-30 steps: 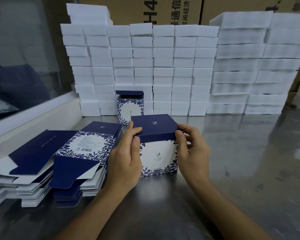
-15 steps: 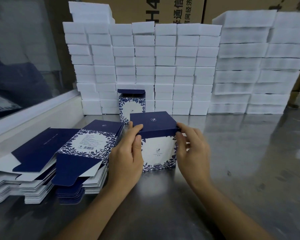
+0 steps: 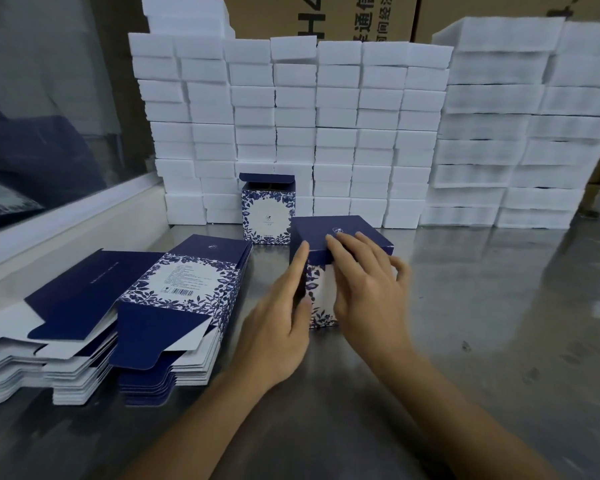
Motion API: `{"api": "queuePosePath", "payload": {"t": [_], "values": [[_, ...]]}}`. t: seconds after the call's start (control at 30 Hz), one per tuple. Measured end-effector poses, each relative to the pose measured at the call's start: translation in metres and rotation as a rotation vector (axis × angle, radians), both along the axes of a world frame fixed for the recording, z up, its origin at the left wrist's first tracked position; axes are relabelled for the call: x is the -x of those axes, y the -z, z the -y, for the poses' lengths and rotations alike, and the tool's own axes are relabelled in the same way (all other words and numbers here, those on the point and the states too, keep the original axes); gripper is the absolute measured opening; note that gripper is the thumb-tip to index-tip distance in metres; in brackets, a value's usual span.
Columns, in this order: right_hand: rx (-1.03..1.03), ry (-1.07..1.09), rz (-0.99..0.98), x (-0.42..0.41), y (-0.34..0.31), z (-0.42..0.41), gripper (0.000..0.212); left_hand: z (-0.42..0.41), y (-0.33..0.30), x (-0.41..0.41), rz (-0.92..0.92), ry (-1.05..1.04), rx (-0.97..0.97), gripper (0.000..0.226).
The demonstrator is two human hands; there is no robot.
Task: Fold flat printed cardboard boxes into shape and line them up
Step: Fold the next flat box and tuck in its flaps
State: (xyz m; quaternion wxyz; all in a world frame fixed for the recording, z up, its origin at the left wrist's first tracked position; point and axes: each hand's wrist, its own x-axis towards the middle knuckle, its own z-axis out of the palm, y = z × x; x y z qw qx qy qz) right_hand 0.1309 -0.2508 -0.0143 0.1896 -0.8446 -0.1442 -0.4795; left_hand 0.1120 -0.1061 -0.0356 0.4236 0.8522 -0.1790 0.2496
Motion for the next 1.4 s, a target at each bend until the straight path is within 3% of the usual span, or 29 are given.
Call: {"api": "queuePosePath", "payload": {"t": [0.13,0.37,0.83,1.4], "values": [[-0.009,0.059,-0.012,-0.034,-0.006,0.002,0.04,-0.009,0.007,-0.019,-0.24,-0.164,-0.131,0.045],[0.068,0.149,-0.25,-0.113,-0.017,0.0,0.048,-0.008,0.01,-0.027,-0.195,-0.2,-0.212,0.008],[0.121,0.08,-0.393,-0.204,-0.019,-0.034,0.059,-0.006,0.017,-0.037,-0.131,-0.275,-0.214,0.011],[0.308,0.178,-0.57,-0.216,-0.028,-0.06,0.078,-0.008,0.016,-0.035,-0.132,-0.252,-0.218,0.012]]}}
